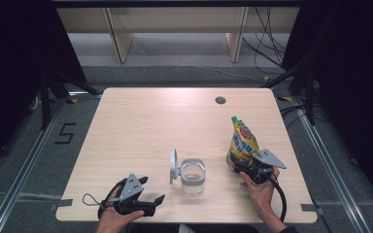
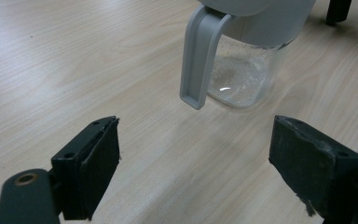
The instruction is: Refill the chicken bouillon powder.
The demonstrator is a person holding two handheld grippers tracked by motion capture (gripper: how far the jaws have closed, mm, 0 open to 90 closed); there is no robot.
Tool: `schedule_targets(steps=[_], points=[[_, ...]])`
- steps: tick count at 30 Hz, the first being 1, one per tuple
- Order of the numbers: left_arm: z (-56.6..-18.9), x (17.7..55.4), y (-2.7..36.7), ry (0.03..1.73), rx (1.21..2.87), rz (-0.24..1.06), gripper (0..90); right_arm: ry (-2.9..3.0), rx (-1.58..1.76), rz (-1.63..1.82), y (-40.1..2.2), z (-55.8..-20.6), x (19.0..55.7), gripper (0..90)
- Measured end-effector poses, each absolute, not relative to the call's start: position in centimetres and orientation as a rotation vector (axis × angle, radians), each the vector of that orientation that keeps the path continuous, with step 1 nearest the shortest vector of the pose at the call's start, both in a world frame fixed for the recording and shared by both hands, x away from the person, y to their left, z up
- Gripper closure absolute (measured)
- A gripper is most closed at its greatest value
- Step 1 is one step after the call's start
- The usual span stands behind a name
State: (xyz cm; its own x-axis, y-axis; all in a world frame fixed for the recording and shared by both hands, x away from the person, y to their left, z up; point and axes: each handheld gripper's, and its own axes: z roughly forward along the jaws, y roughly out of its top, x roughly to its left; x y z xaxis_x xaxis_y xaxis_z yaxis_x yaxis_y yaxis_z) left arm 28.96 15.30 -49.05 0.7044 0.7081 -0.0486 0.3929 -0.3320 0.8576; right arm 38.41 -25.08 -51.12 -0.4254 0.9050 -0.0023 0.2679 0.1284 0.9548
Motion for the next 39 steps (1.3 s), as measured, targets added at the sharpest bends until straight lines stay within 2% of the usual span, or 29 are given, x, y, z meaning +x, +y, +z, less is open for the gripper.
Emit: schedule_targets(steps=[13,23,32,39], points=[[-49.0,29.0,15.6,0.842,1.966,0.427,15.9,1.902,1.059,1.254,-24.8,-49.8,36.7,26.5],[-49.2,29.1,15.5,0.846,1.963,0.426,15.9,1.912,0.726,1.061,-24.7,-47.1,33.9,26.5],[-49.3,29.0,15.5,0.881,1.957,0.416,15.9,1.954,0.486,0.875,-23.3,-46.3,31.7,26.6],[-49.2,29.1,15.6,0.848,1.975,0.432,15.9,1.934,0.340,0.719,-22.4,-46.0,30.4,26.7]])
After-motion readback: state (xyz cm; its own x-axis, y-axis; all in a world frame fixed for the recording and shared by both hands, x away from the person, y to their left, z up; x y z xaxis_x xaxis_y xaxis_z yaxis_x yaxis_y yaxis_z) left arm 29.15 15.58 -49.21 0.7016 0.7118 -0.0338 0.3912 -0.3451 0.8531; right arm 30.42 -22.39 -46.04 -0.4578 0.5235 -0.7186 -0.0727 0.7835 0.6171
